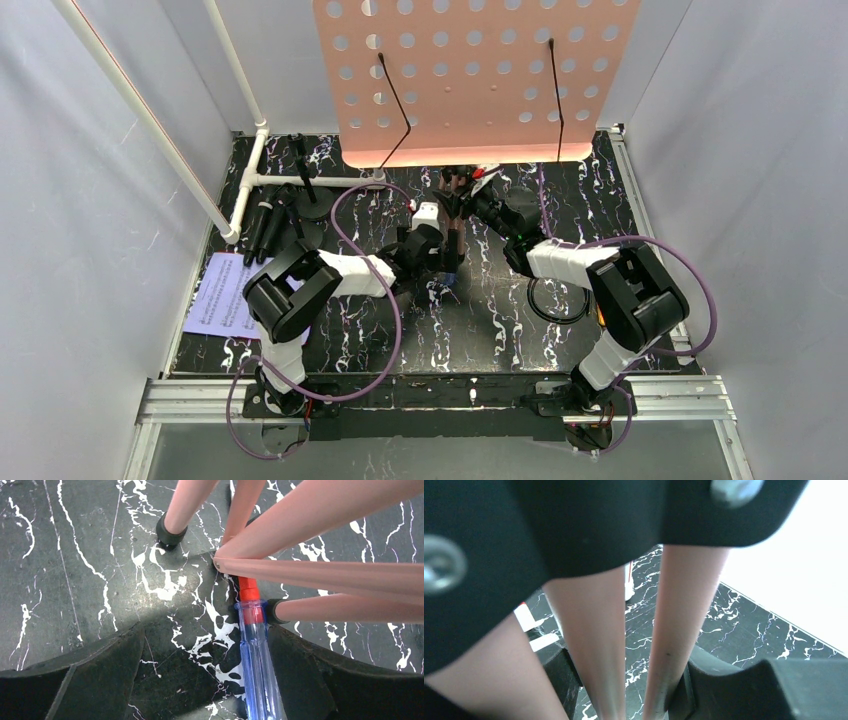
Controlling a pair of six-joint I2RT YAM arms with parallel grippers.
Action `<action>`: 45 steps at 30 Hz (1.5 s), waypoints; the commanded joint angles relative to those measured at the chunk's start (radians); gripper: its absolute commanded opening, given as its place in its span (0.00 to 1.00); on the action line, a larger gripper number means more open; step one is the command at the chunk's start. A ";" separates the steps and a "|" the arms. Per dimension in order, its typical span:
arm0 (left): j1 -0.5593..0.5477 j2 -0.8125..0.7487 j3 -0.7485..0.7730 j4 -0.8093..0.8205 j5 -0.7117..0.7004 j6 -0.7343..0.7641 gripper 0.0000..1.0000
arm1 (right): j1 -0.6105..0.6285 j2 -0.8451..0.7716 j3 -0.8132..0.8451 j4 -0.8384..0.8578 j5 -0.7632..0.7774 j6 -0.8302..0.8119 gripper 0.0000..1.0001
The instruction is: Pack up the instrument practice props
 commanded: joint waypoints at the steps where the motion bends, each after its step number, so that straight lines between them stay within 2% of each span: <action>1: 0.000 0.010 -0.003 -0.232 -0.185 -0.072 0.89 | -0.014 -0.048 -0.019 -0.037 0.035 -0.056 0.50; 3: 0.000 0.009 -0.015 -0.297 -0.243 -0.107 0.89 | -0.025 -0.062 -0.023 -0.047 0.041 -0.062 0.50; 8: 0.000 0.034 0.010 -0.432 -0.267 -0.155 0.89 | -0.058 -0.103 -0.029 -0.080 0.048 -0.061 0.50; 16: 0.002 0.045 -0.003 -0.434 -0.245 -0.189 0.89 | -0.118 -0.135 0.019 -0.197 0.061 -0.067 0.50; 22: 0.015 0.033 -0.027 -0.434 -0.230 -0.213 0.89 | -0.147 -0.155 0.067 -0.311 0.071 -0.107 0.45; 26: 0.019 0.008 -0.045 -0.413 -0.219 -0.207 0.89 | -0.168 -0.168 0.079 -0.356 0.046 -0.109 0.34; 32: 0.019 -0.082 -0.068 -0.388 -0.228 -0.169 0.89 | -0.170 -0.203 0.051 -0.374 0.018 -0.089 0.09; 35: 0.019 -0.121 -0.077 -0.385 -0.236 -0.156 0.90 | -0.169 -0.239 0.048 -0.396 0.024 -0.080 0.02; 45: 0.018 -0.337 -0.117 -0.356 -0.181 -0.060 0.91 | -0.170 -0.349 0.009 -0.475 0.056 -0.042 0.01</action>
